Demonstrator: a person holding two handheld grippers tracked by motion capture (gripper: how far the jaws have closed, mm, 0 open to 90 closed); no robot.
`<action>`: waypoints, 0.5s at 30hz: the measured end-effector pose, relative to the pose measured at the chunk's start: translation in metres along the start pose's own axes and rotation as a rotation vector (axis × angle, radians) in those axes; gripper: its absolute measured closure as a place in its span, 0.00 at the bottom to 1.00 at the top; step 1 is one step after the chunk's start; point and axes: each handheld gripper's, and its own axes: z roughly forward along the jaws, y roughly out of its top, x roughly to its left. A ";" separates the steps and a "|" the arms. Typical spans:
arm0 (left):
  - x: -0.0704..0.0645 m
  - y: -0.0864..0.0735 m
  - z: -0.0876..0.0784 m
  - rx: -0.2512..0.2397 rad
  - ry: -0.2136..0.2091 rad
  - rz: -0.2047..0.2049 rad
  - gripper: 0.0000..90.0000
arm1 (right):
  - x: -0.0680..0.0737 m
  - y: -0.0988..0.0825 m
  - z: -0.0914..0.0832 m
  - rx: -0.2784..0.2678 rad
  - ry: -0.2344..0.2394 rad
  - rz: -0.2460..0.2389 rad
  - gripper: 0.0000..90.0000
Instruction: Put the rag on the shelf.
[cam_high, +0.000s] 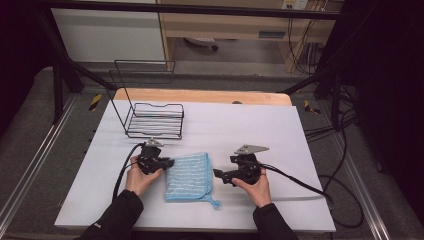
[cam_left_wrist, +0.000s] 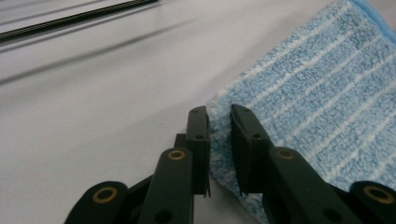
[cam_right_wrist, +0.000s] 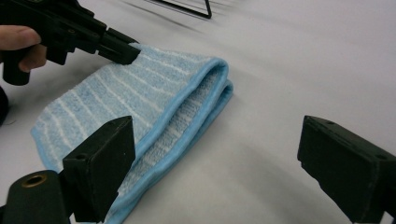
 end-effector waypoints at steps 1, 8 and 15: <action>0.000 0.000 0.000 -0.002 -0.003 0.005 0.86 | 0.001 0.003 0.004 0.007 -0.003 0.001 0.15; 0.000 -0.001 0.000 -0.005 -0.003 0.018 0.86 | 0.006 0.024 0.036 0.019 -0.014 0.017 0.29; 0.000 -0.001 0.000 -0.010 0.001 0.038 0.86 | 0.004 0.027 0.067 0.060 -0.036 0.039 0.49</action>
